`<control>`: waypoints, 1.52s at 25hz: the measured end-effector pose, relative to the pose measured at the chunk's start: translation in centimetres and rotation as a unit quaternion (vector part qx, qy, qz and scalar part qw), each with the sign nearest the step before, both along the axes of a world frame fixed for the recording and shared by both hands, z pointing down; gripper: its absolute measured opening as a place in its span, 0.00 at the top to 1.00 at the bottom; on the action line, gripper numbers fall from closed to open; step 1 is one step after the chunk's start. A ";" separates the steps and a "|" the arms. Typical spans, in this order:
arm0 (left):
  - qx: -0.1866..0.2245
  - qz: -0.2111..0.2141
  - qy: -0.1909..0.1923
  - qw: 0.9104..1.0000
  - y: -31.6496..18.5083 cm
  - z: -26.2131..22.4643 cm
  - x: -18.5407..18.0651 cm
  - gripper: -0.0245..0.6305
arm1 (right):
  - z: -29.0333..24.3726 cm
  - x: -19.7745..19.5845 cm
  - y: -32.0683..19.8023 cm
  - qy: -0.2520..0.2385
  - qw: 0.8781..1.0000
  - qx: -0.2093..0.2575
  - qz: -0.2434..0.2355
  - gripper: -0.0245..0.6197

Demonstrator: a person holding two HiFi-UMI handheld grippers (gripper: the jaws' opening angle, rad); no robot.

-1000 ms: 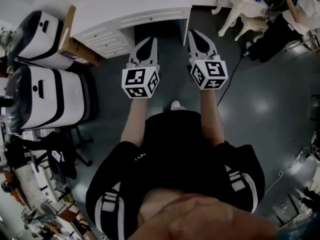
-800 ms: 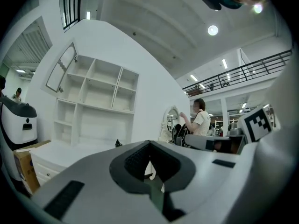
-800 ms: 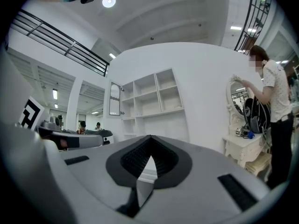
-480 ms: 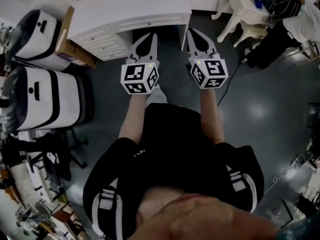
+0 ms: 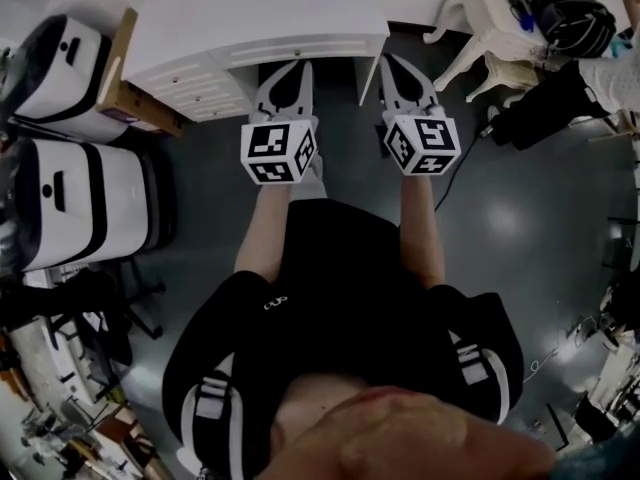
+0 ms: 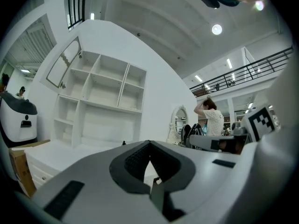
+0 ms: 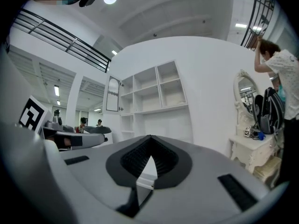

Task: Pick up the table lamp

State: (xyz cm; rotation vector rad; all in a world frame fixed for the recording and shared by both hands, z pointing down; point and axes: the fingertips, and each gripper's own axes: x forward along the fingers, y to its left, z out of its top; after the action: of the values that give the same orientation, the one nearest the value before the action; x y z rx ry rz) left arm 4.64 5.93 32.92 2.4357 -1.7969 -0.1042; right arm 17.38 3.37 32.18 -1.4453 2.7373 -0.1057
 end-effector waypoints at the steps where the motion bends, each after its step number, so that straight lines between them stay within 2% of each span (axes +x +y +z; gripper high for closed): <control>1: -0.002 -0.002 -0.004 1.000 -0.8 0.3 -0.4 0.95 | 0.2 -0.6 -1.0 -0.002 1.000 -0.001 -0.004 0.95; 9: -0.023 -0.042 -0.005 0.999 -7.6 2.4 -6.4 0.95 | 2.4 -7.8 -8.8 0.003 0.999 -0.014 -0.050 0.95; 15: -0.043 -0.047 0.014 0.998 -14.0 4.8 -10.0 0.95 | 4.5 -11.1 -15.2 0.016 0.998 -0.031 -0.044 0.95; 18: -0.065 -0.050 0.010 0.997 -17.8 6.0 -11.4 0.95 | 5.2 -12.2 -18.9 0.011 0.999 -0.035 -0.039 0.95; 28: -0.109 -0.023 -0.004 0.994 -29.9 9.4 -15.7 0.95 | 8.1 -16.7 -30.6 0.003 0.998 -0.055 -0.023 0.95; 30: -0.112 -0.016 -0.001 0.994 -32.1 9.7 -16.5 0.95 | 8.2 -17.5 -32.7 0.008 0.998 -0.056 -0.022 0.92; 32: -0.112 -0.007 0.003 0.994 -33.9 9.9 -17.0 0.95 | 8.4 -18.2 -34.4 0.013 0.998 -0.060 -0.022 0.83; 38: -0.116 0.018 0.015 0.993 -37.3 10.6 -17.7 0.95 | 9.2 -18.8 -37.1 0.032 0.997 -0.069 0.004 0.83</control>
State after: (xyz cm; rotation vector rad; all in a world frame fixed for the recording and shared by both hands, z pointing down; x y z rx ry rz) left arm -13.02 -31.39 43.56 2.2896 -1.6503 0.0660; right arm -1.40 -33.77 41.39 -1.5177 2.8260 -0.2581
